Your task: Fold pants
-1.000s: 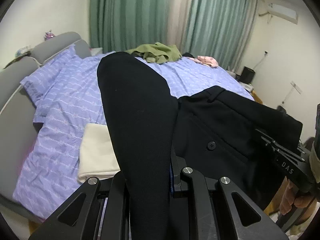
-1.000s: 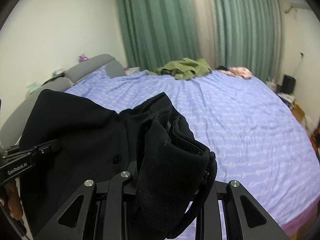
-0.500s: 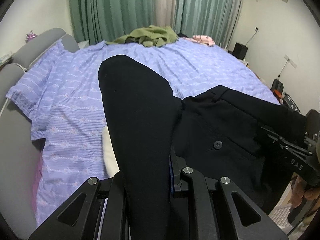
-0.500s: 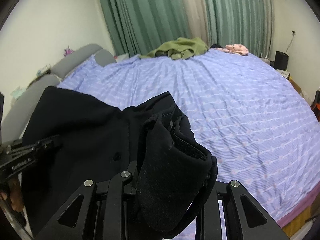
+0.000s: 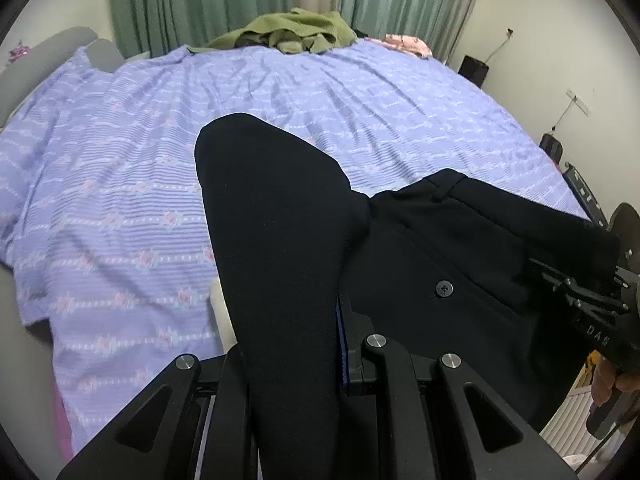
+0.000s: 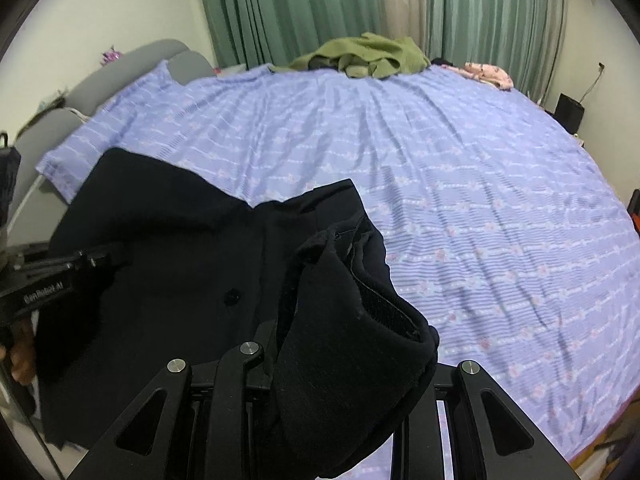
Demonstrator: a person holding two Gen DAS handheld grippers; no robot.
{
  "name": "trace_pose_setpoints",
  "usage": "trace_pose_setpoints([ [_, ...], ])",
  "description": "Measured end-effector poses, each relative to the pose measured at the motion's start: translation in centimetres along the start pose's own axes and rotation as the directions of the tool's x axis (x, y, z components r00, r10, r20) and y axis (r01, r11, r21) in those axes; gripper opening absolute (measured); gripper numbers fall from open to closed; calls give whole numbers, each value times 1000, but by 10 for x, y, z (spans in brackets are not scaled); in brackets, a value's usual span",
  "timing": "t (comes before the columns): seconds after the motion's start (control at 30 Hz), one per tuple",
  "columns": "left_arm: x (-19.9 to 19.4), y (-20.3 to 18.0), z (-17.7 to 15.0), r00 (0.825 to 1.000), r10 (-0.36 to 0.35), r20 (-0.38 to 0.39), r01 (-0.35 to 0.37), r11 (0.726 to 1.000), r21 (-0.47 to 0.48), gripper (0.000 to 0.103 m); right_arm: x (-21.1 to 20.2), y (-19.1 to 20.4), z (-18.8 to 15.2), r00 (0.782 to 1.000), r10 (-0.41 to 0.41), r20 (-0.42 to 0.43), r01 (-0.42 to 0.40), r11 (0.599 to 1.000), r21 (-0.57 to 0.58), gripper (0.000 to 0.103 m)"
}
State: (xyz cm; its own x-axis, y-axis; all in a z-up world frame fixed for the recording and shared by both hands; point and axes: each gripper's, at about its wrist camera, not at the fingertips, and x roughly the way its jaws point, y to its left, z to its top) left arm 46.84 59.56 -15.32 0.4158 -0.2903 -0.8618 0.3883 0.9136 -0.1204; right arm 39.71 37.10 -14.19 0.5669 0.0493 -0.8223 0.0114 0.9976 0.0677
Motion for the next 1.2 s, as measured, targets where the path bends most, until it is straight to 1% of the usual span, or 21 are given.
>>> trace_pose_setpoints([
  [0.1,28,18,11,999,-10,-42,10,1000,4,16,31,6,0,999,-14,-46,13,1000,-16,27],
  [0.2,59,26,11,995,-14,-94,14,1000,3,17,58,8,-5,997,-21,-81,20,1000,-10,27],
  [0.27,78,31,7,992,-8,-127,6,1000,-18,17,73,7,-12,995,-38,-97,37,999,-13,27],
  [0.33,95,43,-1,986,-22,-163,10,997,-77,19,83,7,-18,993,-49,-106,47,999,-25,28],
  [0.5,110,62,-20,977,-25,-211,-8,988,-151,33,92,9,-36,990,-41,-137,37,999,-34,30],
  [0.6,112,61,-24,974,-4,-227,-32,987,-156,42,94,7,-47,986,-23,-166,20,1000,-18,31],
  [0.63,111,58,-25,972,26,-232,-60,988,-139,46,95,5,-51,984,-14,-179,14,1000,0,31],
  [0.7,107,54,-26,970,73,-232,-100,989,-108,50,98,-2,-58,978,16,-209,-8,999,40,32],
  [0.73,102,49,-27,965,127,-228,-148,986,-80,57,98,-7,-61,973,31,-227,-19,998,57,33],
  [0.77,96,45,-28,957,199,-213,-213,976,-48,64,98,-9,-63,971,33,-238,-20,998,61,37],
  [0.8,89,40,-28,946,266,-184,-272,962,-10,65,98,-13,-66,968,27,-248,-12,998,62,42],
  [0.83,82,36,-30,941,296,-162,-297,955,17,65,97,-17,-68,967,26,-254,-9,998,65,44],
  [0.87,77,34,-31,939,306,-154,-306,952,27,65,94,-24,-70,967,11,-256,7,998,69,51],
  [0.9,67,30,-33,942,300,-153,-301,953,18,65,89,-29,-72,968,-21,-248,37,998,59,54],
  [0.93,60,26,-35,946,287,-152,-289,957,9,65,85,-32,-73,970,-49,-237,61,997,44,54],
  [0.97,53,22,-37,948,282,-147,-285,959,2,65,79,-37,-74,968,-114,-225,120,993,16,54],
  [1.0,41,11,-42,948,291,-130,-293,956,6,65,73,-43,-75,966,-151,-210,153,988,-2,56],
  [1.07,27,-5,-45,945,311,-104,-310,950,21,68,57,-54,-74,975,-128,-183,129,992,-2,56],
  [1.1,16,-17,-48,945,316,-85,-316,949,17,69,46,-59,-74,976,-144,-166,144,990,-12,56],
  [1.13,0,-31,-53,947,315,-59,-315,949,3,72,35,-62,-74,978,-154,-142,153,988,-24,56],
  [1.2,-26,-54,-59,948,318,-14,-318,947,-37,77,6,-71,-72,985,-144,-92,141,989,-44,56],
])
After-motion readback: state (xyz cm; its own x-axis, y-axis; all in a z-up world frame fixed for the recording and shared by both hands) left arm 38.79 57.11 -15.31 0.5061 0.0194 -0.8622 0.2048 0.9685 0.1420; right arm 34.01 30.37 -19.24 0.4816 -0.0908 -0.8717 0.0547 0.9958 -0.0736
